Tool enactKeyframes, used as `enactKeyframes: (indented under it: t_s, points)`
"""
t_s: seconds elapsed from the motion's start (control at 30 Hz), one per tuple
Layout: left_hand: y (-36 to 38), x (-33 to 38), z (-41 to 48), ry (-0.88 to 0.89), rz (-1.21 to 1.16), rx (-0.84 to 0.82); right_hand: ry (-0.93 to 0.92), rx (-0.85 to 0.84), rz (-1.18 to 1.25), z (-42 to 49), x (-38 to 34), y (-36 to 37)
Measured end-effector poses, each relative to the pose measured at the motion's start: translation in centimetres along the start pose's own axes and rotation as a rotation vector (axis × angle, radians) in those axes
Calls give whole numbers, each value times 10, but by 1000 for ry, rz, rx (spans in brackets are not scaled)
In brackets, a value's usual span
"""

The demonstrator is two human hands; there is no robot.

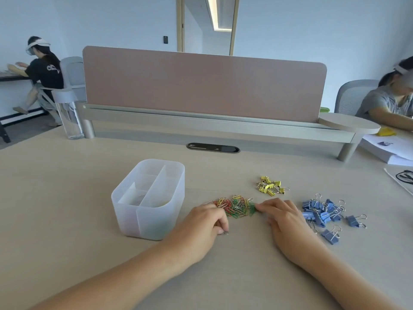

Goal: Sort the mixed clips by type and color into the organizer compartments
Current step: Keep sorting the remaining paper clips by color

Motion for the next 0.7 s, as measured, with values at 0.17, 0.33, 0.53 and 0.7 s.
enactKeyframes:
  t_s: [0.17, 0.33, 0.53, 0.7]
  points:
    - [7, 1, 4, 92, -99, 54, -76, -6, 78, -11, -4, -8]
    - [14, 1, 3, 245, 237, 116, -39, -9, 106, -7, 8, -14]
    - [22, 3, -1, 256, 322, 4, -175, -112, -11, -10, 1, -9]
    - [13, -5, 2, 167, 83, 99, -141, -33, -10, -10, 8, -24]
Point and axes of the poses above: each hand's wrist, its own z-axis towards the middle knuckle, its own y-axis out of the palm, x = y × z, the point moved 4 cm from there along z, towards the middle knuckle, and after that the axes turned 3 degrees about -x, right-handed, at the moved point
